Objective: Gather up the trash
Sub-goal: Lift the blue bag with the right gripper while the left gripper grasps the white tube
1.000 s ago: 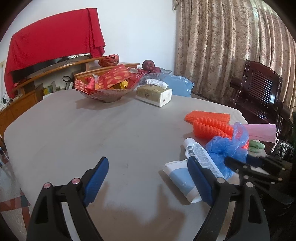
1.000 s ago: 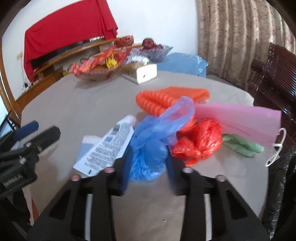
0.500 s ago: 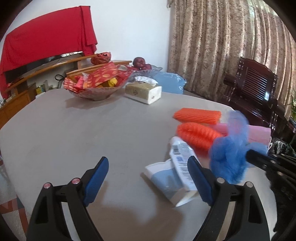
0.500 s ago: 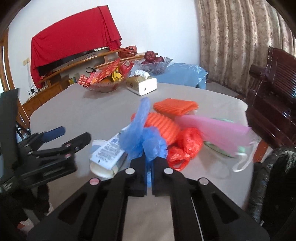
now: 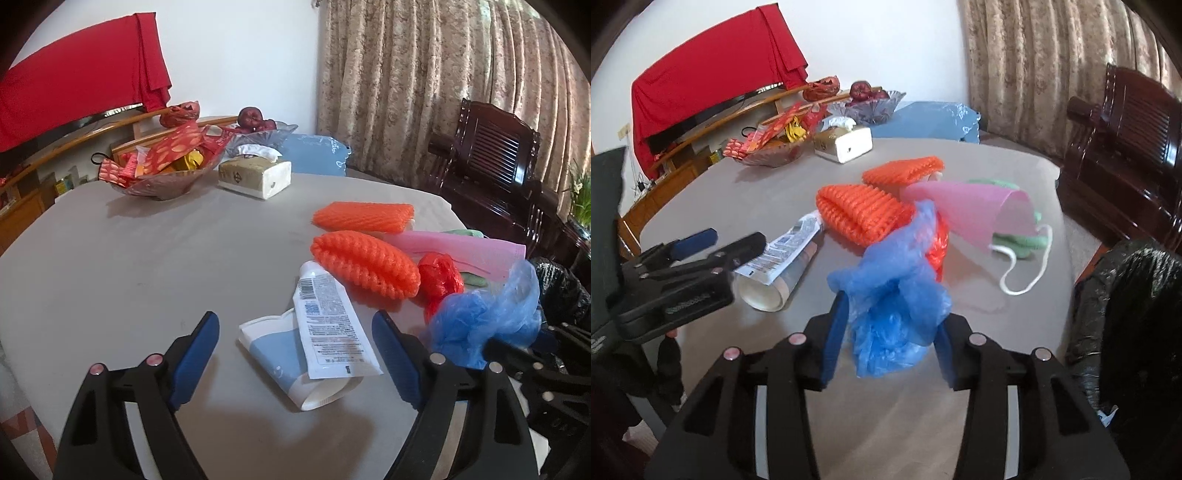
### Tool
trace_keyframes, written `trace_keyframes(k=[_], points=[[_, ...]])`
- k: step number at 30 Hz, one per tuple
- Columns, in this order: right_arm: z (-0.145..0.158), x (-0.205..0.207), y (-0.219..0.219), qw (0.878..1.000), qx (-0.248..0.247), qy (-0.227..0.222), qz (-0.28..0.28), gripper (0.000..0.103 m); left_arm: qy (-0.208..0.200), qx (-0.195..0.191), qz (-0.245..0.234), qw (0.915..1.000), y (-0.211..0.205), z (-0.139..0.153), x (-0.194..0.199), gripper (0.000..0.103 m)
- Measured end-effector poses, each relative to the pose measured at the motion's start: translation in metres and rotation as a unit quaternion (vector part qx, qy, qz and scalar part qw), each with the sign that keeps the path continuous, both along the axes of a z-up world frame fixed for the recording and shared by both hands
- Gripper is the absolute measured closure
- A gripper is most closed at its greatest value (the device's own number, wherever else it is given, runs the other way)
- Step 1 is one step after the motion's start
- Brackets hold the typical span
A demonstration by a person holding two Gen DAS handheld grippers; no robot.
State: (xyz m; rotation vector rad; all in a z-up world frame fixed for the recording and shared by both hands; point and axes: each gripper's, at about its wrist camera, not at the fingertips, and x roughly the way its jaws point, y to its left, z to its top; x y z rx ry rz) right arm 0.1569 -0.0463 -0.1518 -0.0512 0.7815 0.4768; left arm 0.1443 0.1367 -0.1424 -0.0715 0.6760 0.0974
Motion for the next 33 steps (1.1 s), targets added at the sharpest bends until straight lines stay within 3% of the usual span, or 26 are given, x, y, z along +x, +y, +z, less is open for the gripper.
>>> trace_keyframes(k=[2,4,7,11,19,29,33], points=[[-0.005,0.003,0.003,1.0,-0.009,0.001,-0.003,0.051,0.001,0.0,0.003,1.0,0.003,0.0,0.001,0.02],[-0.01,0.004,0.006,1.0,-0.018,-0.001,-0.004,0.05,0.002,0.001,0.003,1.0,0.004,0.001,0.001,0.02],[-0.017,0.005,0.007,1.0,-0.028,0.007,0.007,0.072,0.002,0.001,0.001,1.0,0.003,-0.001,0.001,0.02],[-0.014,0.004,-0.003,1.0,-0.004,0.014,0.003,0.083,0.007,0.001,-0.004,1.0,-0.001,-0.006,0.007,0.02],[-0.003,0.0,-0.013,1.0,0.008,0.009,0.008,0.085,0.029,0.001,-0.012,0.9995,-0.01,-0.022,0.036,0.031],[-0.004,0.014,-0.016,1.0,0.014,0.013,-0.003,0.085,0.065,-0.001,-0.008,0.9979,-0.015,-0.037,0.073,0.032],[-0.009,0.019,-0.018,1.0,0.016,0.021,-0.008,0.085,0.083,-0.01,-0.007,0.9964,-0.015,-0.044,0.08,0.048]])
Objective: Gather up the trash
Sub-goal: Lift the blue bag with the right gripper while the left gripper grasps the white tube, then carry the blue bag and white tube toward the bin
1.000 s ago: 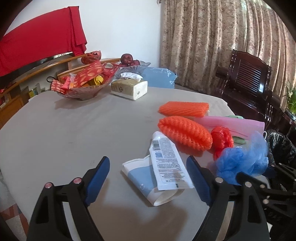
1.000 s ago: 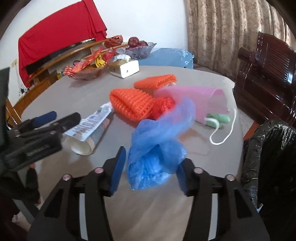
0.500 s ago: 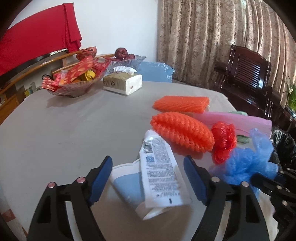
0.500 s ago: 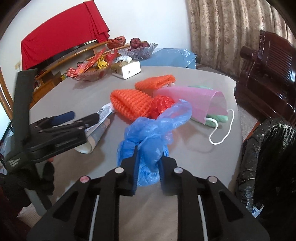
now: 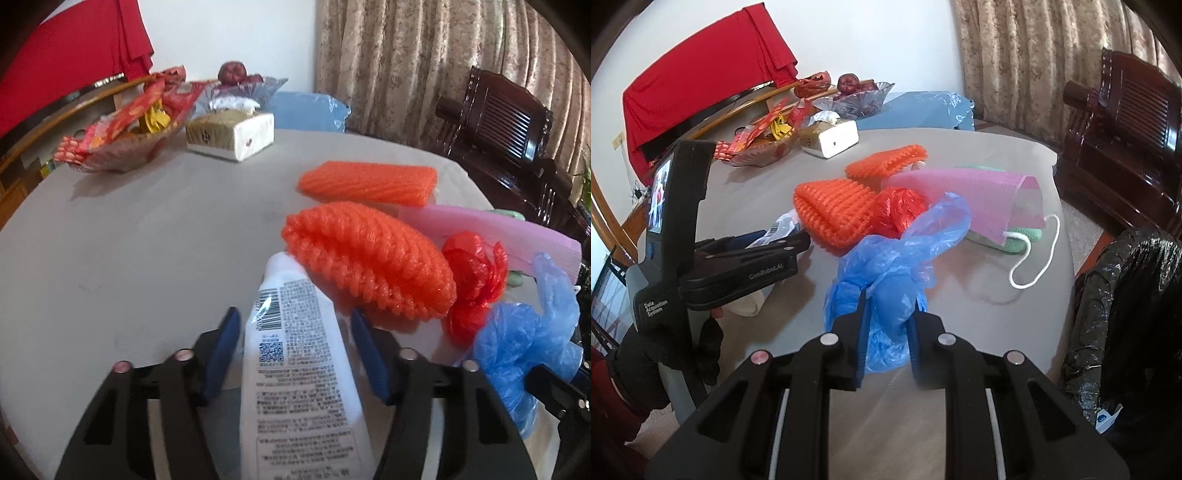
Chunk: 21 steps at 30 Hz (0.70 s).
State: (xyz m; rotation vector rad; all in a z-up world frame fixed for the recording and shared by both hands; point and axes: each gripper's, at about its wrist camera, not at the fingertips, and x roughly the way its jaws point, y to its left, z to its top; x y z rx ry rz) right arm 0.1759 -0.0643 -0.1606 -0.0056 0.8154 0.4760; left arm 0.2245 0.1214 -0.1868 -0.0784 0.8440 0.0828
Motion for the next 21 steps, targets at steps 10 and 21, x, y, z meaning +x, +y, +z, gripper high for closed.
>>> trace_keyframes(k=[10,21], points=[[0.005,-0.003,0.003,1.0,0.004,-0.004,0.006,0.085,-0.019,-0.025,-0.008,0.9995,0.006,0.016,-0.015,0.058],[0.027,-0.017,-0.015,1.0,0.017,-0.011,-0.002,0.088,-0.032,-0.051,-0.043,0.9972,-0.007,0.044,-0.067,0.058]])
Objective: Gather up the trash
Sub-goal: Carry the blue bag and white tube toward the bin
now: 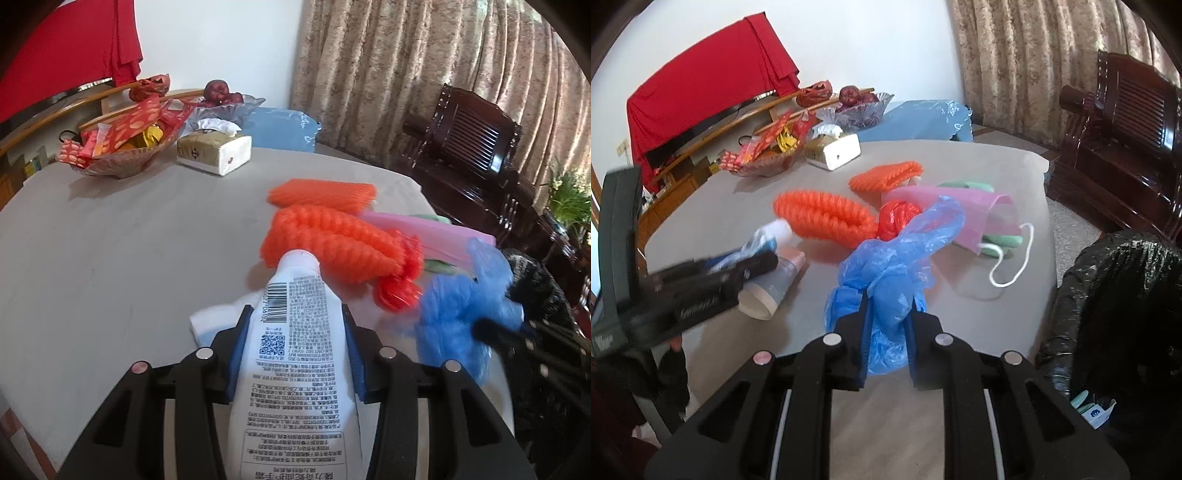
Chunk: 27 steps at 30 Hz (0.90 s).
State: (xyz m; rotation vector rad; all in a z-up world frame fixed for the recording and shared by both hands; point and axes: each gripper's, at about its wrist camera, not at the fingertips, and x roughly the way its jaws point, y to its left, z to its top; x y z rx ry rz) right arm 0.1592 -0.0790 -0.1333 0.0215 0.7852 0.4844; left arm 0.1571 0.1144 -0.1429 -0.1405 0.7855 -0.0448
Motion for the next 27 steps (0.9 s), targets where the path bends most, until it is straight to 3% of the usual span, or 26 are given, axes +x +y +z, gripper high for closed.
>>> trace_keyframes(k=[3,5,16,27], points=[[0.009,-0.008,-0.004,1.0,-0.004,-0.01,0.003,0.09,0.0,-0.005,-0.013,0.9999,-0.008,0.005,-0.012,0.058],[0.013,-0.015,-0.007,1.0,-0.008,-0.014,0.007,0.099,0.003,-0.008,-0.021,0.9997,-0.012,0.007,-0.018,0.058],[0.004,-0.034,-0.019,1.0,-0.014,-0.001,-0.002,0.1,0.004,-0.001,-0.044,0.999,-0.036,0.002,-0.039,0.058],[0.046,-0.051,-0.043,0.998,-0.001,-0.055,-0.024,0.1,-0.043,-0.004,-0.054,0.9976,-0.053,0.035,-0.035,0.058]])
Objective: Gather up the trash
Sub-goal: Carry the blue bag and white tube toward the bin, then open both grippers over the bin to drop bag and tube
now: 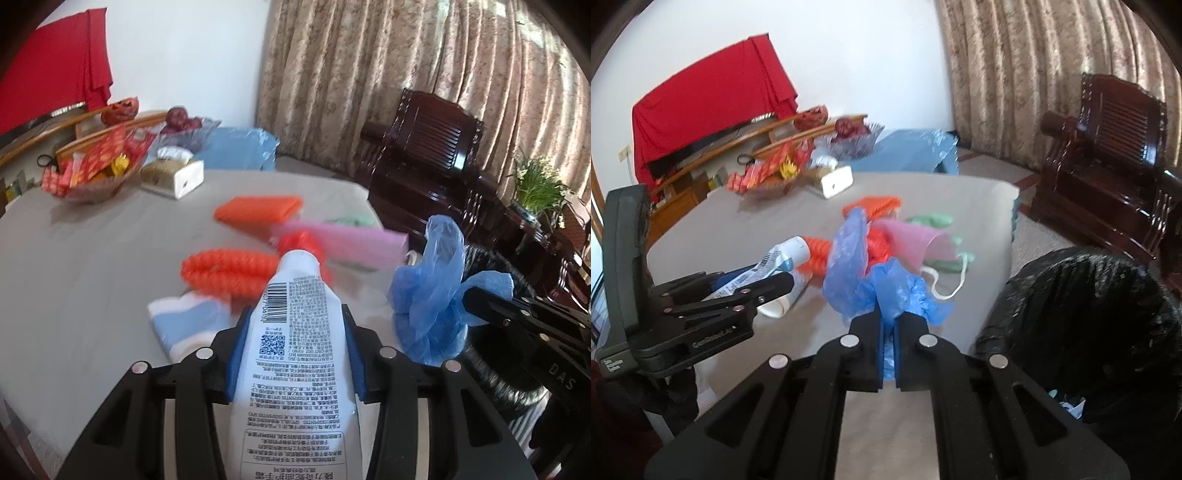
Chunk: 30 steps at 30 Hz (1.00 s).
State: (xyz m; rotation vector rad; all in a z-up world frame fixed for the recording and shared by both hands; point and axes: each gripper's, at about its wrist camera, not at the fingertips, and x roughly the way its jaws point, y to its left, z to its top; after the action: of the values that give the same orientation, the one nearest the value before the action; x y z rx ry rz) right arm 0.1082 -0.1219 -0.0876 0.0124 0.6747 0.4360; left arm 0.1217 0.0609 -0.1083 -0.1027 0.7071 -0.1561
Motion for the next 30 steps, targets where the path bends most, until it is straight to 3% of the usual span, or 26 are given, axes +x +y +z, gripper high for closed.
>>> trace_keyframes(k=[12,20,30], points=[[0.039,-0.016,-0.073,0.996,0.001,-0.046,-0.075,0.1,-0.053,-0.018,-0.061,0.9966,-0.066,0.035,0.01,0.058],[0.031,-0.027,-0.134,0.989,-0.013,-0.045,-0.143,0.1,-0.062,-0.021,-0.119,0.9907,-0.128,0.041,0.016,0.058],[0.011,-0.022,-0.2,0.977,-0.022,-0.032,-0.21,0.1,-0.061,-0.024,-0.171,0.9831,-0.21,0.026,0.036,0.058]])
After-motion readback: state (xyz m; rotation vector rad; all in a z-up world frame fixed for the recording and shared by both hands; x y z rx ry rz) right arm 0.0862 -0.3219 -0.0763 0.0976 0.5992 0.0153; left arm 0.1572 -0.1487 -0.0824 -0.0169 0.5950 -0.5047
